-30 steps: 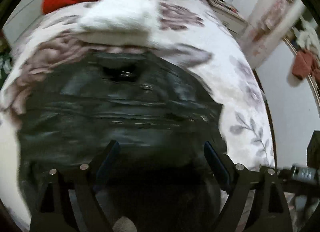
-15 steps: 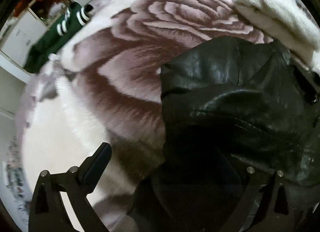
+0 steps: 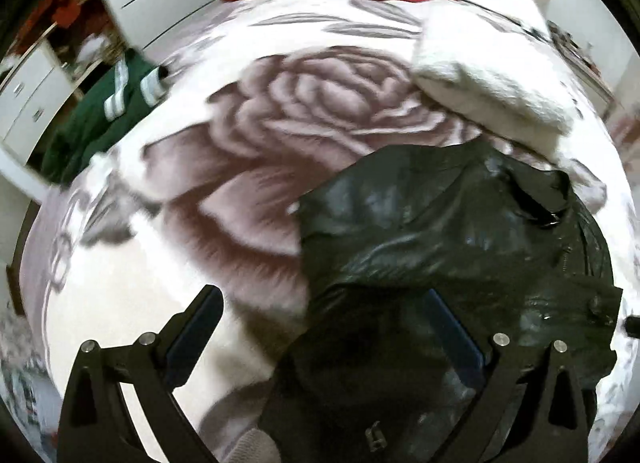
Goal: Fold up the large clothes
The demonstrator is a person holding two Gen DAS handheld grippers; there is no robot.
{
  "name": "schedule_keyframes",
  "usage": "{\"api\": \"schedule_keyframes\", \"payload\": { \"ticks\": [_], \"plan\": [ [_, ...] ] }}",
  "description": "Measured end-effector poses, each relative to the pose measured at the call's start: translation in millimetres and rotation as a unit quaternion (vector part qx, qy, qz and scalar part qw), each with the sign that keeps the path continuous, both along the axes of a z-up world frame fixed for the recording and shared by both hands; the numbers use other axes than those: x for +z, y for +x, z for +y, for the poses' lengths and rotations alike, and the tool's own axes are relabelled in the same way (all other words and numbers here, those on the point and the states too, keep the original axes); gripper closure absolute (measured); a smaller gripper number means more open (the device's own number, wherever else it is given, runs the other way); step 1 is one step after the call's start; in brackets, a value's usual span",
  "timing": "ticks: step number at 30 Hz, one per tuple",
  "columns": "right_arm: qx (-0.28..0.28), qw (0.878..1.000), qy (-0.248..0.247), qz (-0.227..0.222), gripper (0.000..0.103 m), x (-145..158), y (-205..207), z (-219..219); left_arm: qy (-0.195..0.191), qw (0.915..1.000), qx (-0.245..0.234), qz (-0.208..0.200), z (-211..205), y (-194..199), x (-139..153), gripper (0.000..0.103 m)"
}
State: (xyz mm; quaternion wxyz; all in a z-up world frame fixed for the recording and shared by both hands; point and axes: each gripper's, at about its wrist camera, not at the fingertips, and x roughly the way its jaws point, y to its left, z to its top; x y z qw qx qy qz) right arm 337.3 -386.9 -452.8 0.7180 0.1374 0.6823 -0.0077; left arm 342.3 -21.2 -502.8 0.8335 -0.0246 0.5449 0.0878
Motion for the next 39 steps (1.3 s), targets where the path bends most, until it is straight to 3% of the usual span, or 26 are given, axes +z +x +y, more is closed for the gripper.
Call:
{"api": "schedule_keyframes", "payload": {
  "ticks": [3, 5, 7, 9, 13, 16, 18, 24, 30, 33, 36, 39],
  "plan": [
    [0.039, 0.997, 0.06, 0.026, 0.07, -18, 3, 38, 0.022, 0.9991, 0.001, 0.036, 0, 28, -35, 0.0],
    [0.063, 0.996, 0.025, 0.062, 0.07, -48, -6, 58, 0.007, 0.9983, 0.011, 0.057, 14, 43, -59, 0.0],
    [0.078, 0.993, -0.001, 0.091, 0.07, -74, -15, 68, -0.045, 0.9959, 0.03, 0.072, 28, 48, -77, 0.0],
    [0.084, 0.993, -0.012, 0.079, 0.07, -85, -21, 73, -0.063, 0.9949, 0.037, 0.069, 33, 48, -80, 0.0],
    [0.07, 0.994, 0.006, 0.086, 0.067, -65, -15, 71, -0.029, 0.9974, 0.034, 0.056, 28, 35, -61, 0.0],
    [0.027, 0.997, 0.03, 0.063, 0.052, -34, -17, 42, 0.017, 0.9988, 0.031, 0.033, 17, 14, -36, 0.0],
    [-0.002, 0.998, 0.04, 0.051, 0.052, -16, -24, 12, 0.052, 0.9982, 0.027, 0.016, 2, -7, -17, 0.0],
    [-0.045, 0.996, 0.046, 0.055, 0.051, -2, -71, -81, 0.171, 0.9852, 0.003, 0.012, -84, -89, 14, 0.0],
    [-0.04, 0.996, 0.043, 0.071, 0.051, -11, -122, -158, 0.308, 0.9472, -0.058, 0.069, -222, -173, -7, 0.0],
    [-0.042, 0.995, 0.038, 0.079, 0.051, -13, -144, -196, 0.31, 0.9439, -0.065, 0.094, -268, -196, -14, 0.0],
    [-0.049, 0.995, 0.032, 0.081, 0.051, -12, -161, -229, 0.292, 0.9483, -0.058, 0.109, -307, -211, -18, 0.0],
    [-0.054, 0.995, 0.024, 0.081, 0.051, -10, -173, -258, 0.301, 0.946, -0.065, 0.102, -347, -221, -28, 0.0]
  ]
}}
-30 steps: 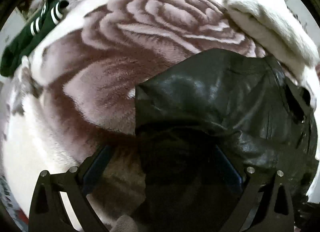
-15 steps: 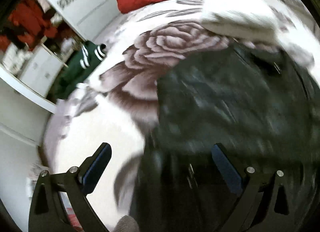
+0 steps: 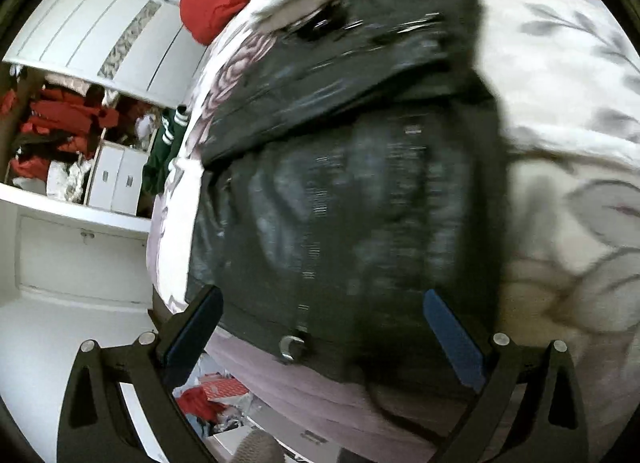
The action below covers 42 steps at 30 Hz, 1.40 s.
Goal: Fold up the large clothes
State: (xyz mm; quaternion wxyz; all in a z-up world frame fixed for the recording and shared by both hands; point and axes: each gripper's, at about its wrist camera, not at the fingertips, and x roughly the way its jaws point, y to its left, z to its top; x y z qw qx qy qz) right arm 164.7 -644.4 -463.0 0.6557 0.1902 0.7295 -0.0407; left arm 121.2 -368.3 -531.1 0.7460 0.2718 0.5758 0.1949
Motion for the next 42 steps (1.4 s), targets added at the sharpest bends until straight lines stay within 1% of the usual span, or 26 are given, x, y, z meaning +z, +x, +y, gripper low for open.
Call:
{"api": "schedule_keyframes", "payload": {
  "ticks": [3, 5, 8, 11, 12, 14, 17, 19, 20, 21, 23, 25, 26, 27, 28, 29, 30, 31, 32, 33, 34, 35, 37, 40, 42],
  "plan": [
    [-0.008, 1.0, -0.006, 0.001, 0.051, -2, -3, -24, 0.047, 0.9988, -0.012, 0.001, -26, -1, -26, 0.0],
    [-0.015, 1.0, -0.013, 0.002, 0.051, -5, -5, -38, 0.078, 0.9969, -0.004, 0.002, -32, 2, -45, 0.0],
    [-0.021, 1.0, -0.011, 0.003, 0.051, -9, -2, -48, 0.099, 0.9948, 0.024, -0.004, -26, 10, -61, 0.0],
    [-0.006, 1.0, -0.01, 0.002, 0.051, -13, 8, -44, 0.105, 0.9939, 0.032, -0.009, -28, 10, -68, 0.0],
    [0.0, 1.0, -0.008, 0.001, 0.051, -14, 12, -41, 0.105, 0.9941, 0.027, -0.007, -28, 9, -68, 0.0],
    [0.011, 1.0, 0.001, -0.004, 0.051, -16, 22, -33, 0.099, 0.9948, 0.015, -0.016, -32, 3, -62, 0.0],
    [0.03, 0.999, 0.014, -0.008, 0.051, -18, 37, -12, 0.071, 0.9974, 0.006, -0.014, -41, -10, -55, 0.0],
    [0.044, 0.999, 0.02, -0.008, 0.051, -21, 45, 1, 0.067, 0.9977, -0.002, -0.006, -46, -11, -60, 0.0],
    [0.048, 0.999, 0.021, -0.008, 0.051, -23, 47, 7, 0.062, 0.998, 0.0, 0.006, -49, -9, -64, 0.0],
    [0.052, 0.998, 0.022, -0.007, 0.051, -25, 50, 12, 0.053, 0.9986, 0.002, 0.008, -50, -6, -64, 0.0],
    [0.055, 0.998, 0.027, -0.004, 0.051, -31, 56, 21, 0.05, 0.9987, 0.005, 0.004, -54, -2, -69, 0.0],
    [0.057, 0.998, 0.032, -0.004, 0.051, -33, 60, 27, 0.052, 0.9984, 0.017, 0.015, -44, 7, -82, 0.0],
    [0.059, 0.998, 0.033, -0.005, 0.051, -35, 63, 31, 0.04, 0.9987, 0.025, 0.017, -39, 10, -84, 0.0],
    [0.061, 0.998, 0.034, -0.006, 0.051, -36, 66, 33, 0.022, 0.999, 0.037, 0.009, -29, 14, -80, 0.0],
    [0.062, 0.997, 0.036, -0.006, 0.051, -38, 69, 36, 0.023, 0.9988, 0.043, -0.003, -23, 15, -74, 0.0],
    [0.064, 0.997, 0.041, -0.007, 0.051, -40, 74, 39, 0.027, 0.9983, 0.049, -0.017, -17, 16, -67, 0.005],
    [0.064, 0.996, 0.058, -0.012, 0.051, -43, 80, 42, 0.024, 0.998, 0.054, -0.024, -9, 16, -62, 0.027],
    [0.063, 0.995, 0.074, -0.017, 0.048, -46, 85, 44, -0.002, 0.9977, 0.061, -0.028, 0, 17, -56, 0.037],
    [0.062, 0.992, 0.106, -0.027, 0.044, -50, 94, 48, -0.047, 0.996, 0.069, -0.032, 11, 16, -47, 0.057],
    [0.061, 0.988, 0.137, -0.036, 0.039, -55, 101, 52, -0.071, 0.9944, 0.07, -0.034, 15, 14, -43, 0.075],
    [0.06, 0.981, 0.177, -0.046, 0.037, -61, 111, 59, -0.093, 0.9927, 0.067, -0.037, 19, 13, -37, 0.081],
    [0.058, 0.975, 0.207, -0.052, 0.035, -66, 119, 66, -0.107, 0.9914, 0.063, -0.041, 20, 11, -32, 0.086],
    [0.058, 0.964, 0.254, -0.057, 0.031, -78, 135, 83, -0.12, 0.9901, 0.053, -0.05, 22, 8, -21, 0.092],
    [0.053, 0.947, 0.311, -0.059, 0.03, -99, 159, 112, -0.13, 0.9888, 0.046, -0.057, 23, 7, -10, 0.094],
    [0.03, 0.939, 0.338, -0.048, 0.03, -116, 172, 132, -0.143, 0.9869, 0.047, -0.059, 32, 8, -5, 0.094]
  ]
}}
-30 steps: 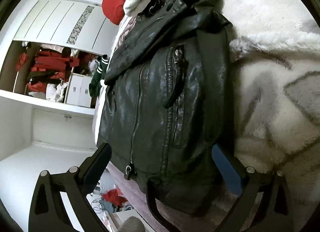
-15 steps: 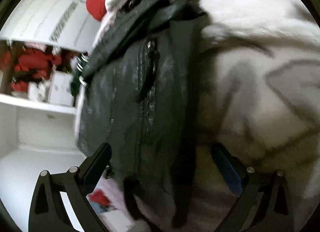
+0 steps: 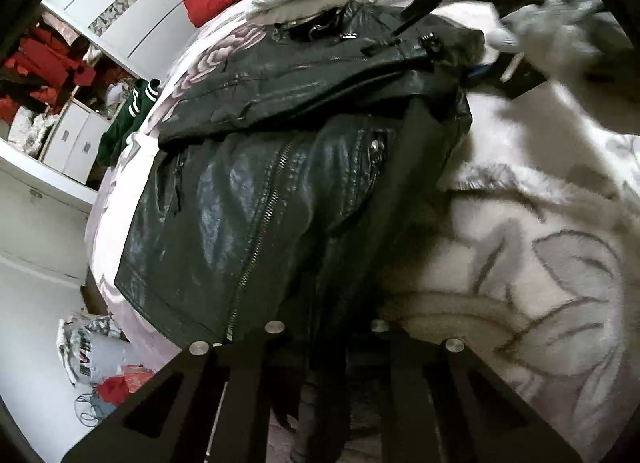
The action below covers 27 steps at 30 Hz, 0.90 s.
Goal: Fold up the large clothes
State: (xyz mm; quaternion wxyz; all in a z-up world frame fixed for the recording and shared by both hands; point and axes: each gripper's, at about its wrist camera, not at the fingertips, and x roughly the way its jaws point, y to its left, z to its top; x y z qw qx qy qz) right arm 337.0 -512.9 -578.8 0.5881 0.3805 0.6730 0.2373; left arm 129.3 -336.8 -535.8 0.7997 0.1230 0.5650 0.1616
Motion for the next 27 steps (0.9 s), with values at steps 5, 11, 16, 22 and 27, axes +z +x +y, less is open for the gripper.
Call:
{"api": "schedule_keyframes", "payload": {
  "ticks": [5, 11, 16, 22, 27],
  "plan": [
    [-0.072, 0.997, 0.017, 0.039, 0.073, -6, 9, 26, -0.046, 0.9987, 0.014, -0.013, 29, -2, 20, 0.096],
    [-0.035, 0.996, -0.077, -0.011, 0.077, 91, 18, 82, -0.132, 0.9891, 0.045, -0.049, 100, -10, 72, 0.096],
    [0.034, 0.983, -0.173, -0.043, 0.077, 164, 37, 184, -0.247, 0.9614, 0.109, -0.05, 201, -7, 92, 0.096],
    [0.097, 0.961, -0.255, -0.04, 0.077, 166, 61, 342, -0.349, 0.9105, 0.216, -0.05, 335, -11, 52, 0.096],
    [0.153, 0.933, -0.326, -0.008, 0.072, 102, 70, 452, -0.407, 0.879, 0.248, -0.007, 399, -12, -24, 0.09]
  ]
}}
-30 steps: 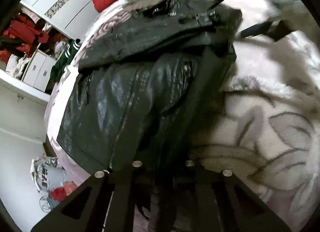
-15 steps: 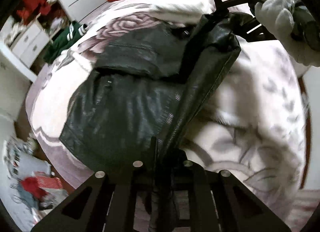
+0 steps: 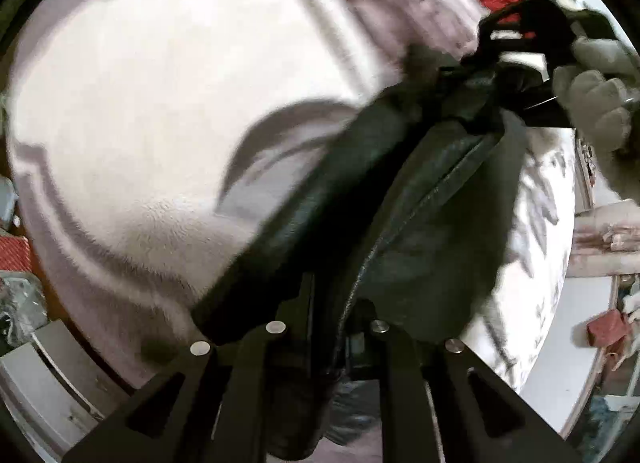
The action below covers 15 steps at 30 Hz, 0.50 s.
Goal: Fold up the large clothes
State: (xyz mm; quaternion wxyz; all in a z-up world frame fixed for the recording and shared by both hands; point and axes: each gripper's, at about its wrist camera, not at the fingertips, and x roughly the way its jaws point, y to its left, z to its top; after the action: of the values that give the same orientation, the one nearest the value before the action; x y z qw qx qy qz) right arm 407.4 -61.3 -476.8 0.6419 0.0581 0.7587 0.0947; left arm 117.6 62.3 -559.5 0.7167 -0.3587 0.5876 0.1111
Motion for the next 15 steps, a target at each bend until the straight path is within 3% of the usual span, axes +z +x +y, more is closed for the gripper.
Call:
{"api": "schedule_keyframes", "payload": {
  "ticks": [2, 3, 4, 5, 8, 11, 13, 14, 15],
  "plan": [
    [0.01, 0.999, -0.029, 0.017, 0.056, -27, 1, 19, -0.053, 0.9985, 0.004, -0.006, 12, -4, -20, 0.087],
    [0.027, 0.999, -0.04, 0.022, 0.043, -30, 0, 23, -0.079, 0.9967, 0.009, -0.015, 16, -8, -25, 0.085],
    [0.023, 0.999, -0.02, 0.026, 0.032, -29, 1, 25, -0.102, 0.9944, 0.015, -0.025, 19, -13, -27, 0.084],
    [0.018, 0.999, 0.008, 0.03, 0.03, -25, 1, 24, -0.121, 0.992, 0.019, -0.031, 22, -18, -28, 0.079],
    [-0.003, 0.992, 0.121, 0.035, 0.03, -2, 5, 5, -0.143, 0.9891, 0.025, -0.027, 26, -34, -26, 0.073],
    [-0.035, 0.971, 0.235, 0.019, 0.03, 34, 10, -33, -0.131, 0.991, 0.022, -0.013, 29, -47, -18, 0.064],
    [-0.056, 0.966, 0.253, -0.01, 0.031, 51, 10, -51, -0.126, 0.9917, 0.021, -0.011, 34, -51, -15, 0.064],
    [-0.058, 0.971, 0.231, -0.015, 0.035, 53, 7, -54, -0.12, 0.9925, 0.022, -0.006, 37, -51, -13, 0.064],
    [-0.049, 0.975, 0.217, -0.013, 0.056, 50, 6, -51, -0.109, 0.9938, 0.024, -0.005, 40, -52, -10, 0.064]
  ]
}}
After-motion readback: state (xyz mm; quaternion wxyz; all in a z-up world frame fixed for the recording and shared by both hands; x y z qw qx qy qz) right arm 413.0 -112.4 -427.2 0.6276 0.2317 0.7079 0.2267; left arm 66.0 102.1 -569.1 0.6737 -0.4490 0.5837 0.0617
